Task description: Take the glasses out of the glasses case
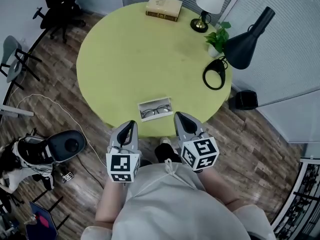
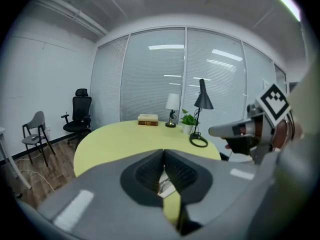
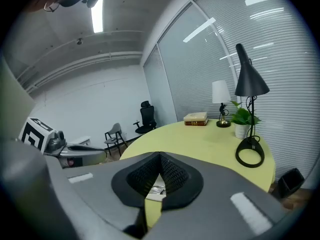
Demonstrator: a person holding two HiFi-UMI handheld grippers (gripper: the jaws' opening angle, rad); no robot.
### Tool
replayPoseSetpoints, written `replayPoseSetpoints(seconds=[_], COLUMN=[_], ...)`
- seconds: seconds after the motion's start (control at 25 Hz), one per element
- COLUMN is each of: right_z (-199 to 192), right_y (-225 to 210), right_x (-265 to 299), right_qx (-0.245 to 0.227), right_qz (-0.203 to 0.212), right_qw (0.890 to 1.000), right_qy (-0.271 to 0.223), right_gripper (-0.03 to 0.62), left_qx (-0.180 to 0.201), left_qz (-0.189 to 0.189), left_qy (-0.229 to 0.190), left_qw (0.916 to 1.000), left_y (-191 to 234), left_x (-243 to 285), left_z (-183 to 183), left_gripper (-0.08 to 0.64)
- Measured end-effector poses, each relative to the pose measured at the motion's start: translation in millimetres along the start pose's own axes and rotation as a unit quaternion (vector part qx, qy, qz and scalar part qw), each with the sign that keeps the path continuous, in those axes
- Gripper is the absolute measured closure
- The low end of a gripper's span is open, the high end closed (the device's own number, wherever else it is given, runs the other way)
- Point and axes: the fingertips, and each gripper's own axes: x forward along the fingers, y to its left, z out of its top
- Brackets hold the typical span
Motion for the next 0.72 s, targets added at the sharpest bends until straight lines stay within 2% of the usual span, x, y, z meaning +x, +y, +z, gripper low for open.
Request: replayPoseSetpoints(seconds=[0.08, 0.16, 0.32, 0.4, 0.52, 0.56, 0.72], right_z=[1.5, -1.0, -11.4, -19.5, -38.8, -46.4, -72.4], right_y=[-17.3, -30.3, -49.4, -52.8, -58.0, -61.1, -74.9], right_x=[10.8, 21.9, 36.5, 46.1, 62.0, 66.7, 84.3], right_qx=[-0.009, -0.018, -0.024, -0.029, -0.035, -0.034, -0.035], right_qz=[0.023, 0.04, 0.066, 0.076, 0.081, 0.082, 0.083], right_qw=[1.0, 0.999, 0.996, 0.994, 0.991, 0.989, 0.984], right_qy=[0.017, 0.032, 0.058, 0.075, 0.104, 0.115, 0.153], right_gripper=[0.593, 0.592, 0.592, 0.594, 0.592, 0.592, 0.593], left_qx=[0.003, -0.012, -0.048, -0.027, 0.034, 0.044, 0.036], left_qz=[0.01, 0.016, 0.0, -0.01, -0.01, -0.009, -0.014], left_qy=[0.013, 0.028, 0.039, 0.056, 0.087, 0.095, 0.135], left_qw=[0.9999, 0.9994, 0.9981, 0.998, 0.9955, 0.9945, 0.9901], left_y=[-11.7, -17.3, -29.7, -31.7, -31.3, -30.9, -26.5], left_x=[17.9, 34.4, 59.6, 69.7, 84.2, 89.7, 117.0], left_z=[-2.1, -8.6, -19.7, -29.5, -45.4, -49.7, -71.7], left_gripper=[0.554, 0.554, 0.554, 0.554, 0.554, 0.554, 0.554])
